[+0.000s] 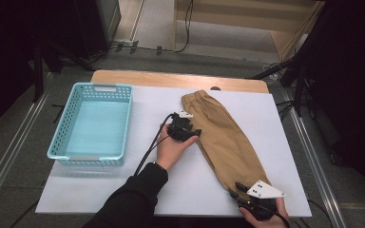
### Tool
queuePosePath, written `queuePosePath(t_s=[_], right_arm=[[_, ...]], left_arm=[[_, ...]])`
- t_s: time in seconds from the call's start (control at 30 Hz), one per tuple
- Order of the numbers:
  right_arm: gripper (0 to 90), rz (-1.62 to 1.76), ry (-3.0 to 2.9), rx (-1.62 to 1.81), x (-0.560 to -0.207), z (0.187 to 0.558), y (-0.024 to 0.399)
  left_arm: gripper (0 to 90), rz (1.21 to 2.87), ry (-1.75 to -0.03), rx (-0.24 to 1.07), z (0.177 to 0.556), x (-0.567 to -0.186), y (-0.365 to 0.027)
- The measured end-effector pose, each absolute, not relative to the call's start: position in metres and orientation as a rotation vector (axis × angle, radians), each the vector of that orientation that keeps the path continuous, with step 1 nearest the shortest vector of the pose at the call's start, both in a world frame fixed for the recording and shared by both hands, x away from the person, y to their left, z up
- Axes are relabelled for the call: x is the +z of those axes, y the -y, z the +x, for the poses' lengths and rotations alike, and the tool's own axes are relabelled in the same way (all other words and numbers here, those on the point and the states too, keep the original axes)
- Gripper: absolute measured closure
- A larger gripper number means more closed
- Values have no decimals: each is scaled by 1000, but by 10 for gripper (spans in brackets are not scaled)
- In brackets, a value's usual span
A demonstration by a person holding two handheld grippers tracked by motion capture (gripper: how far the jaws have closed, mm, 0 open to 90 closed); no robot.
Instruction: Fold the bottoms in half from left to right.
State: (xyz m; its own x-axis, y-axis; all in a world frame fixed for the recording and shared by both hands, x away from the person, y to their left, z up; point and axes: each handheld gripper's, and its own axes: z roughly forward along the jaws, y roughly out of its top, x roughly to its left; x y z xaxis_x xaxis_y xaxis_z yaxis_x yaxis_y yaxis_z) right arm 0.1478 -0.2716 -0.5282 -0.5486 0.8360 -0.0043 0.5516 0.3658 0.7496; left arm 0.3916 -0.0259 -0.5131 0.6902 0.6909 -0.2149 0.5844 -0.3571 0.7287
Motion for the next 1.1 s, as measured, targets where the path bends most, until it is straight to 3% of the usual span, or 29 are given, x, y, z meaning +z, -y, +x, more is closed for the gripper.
queuePosePath(t_s=[0.07,0.13,0.6,0.83,1.0,1.1], right_arm=[[812,1227,-2244,988,-527,149,274],[838,1258,-2250,996,-526,151,276],[849,1261,-2293,1061,-521,141,262],[848,1235,-2301,1064,-520,138,251],[848,1232,-2309,1077,-523,138,252],[847,1227,-2308,1083,-523,138,252]], left_arm=[[523,2061,-979,158,392,-513,26],[523,2057,-979,150,392,-513,25],[519,2054,-1001,143,385,-511,16],[469,2013,-1081,181,398,-513,18],[506,2030,-1086,235,405,-514,26],[612,2035,-1102,279,405,-514,28]])
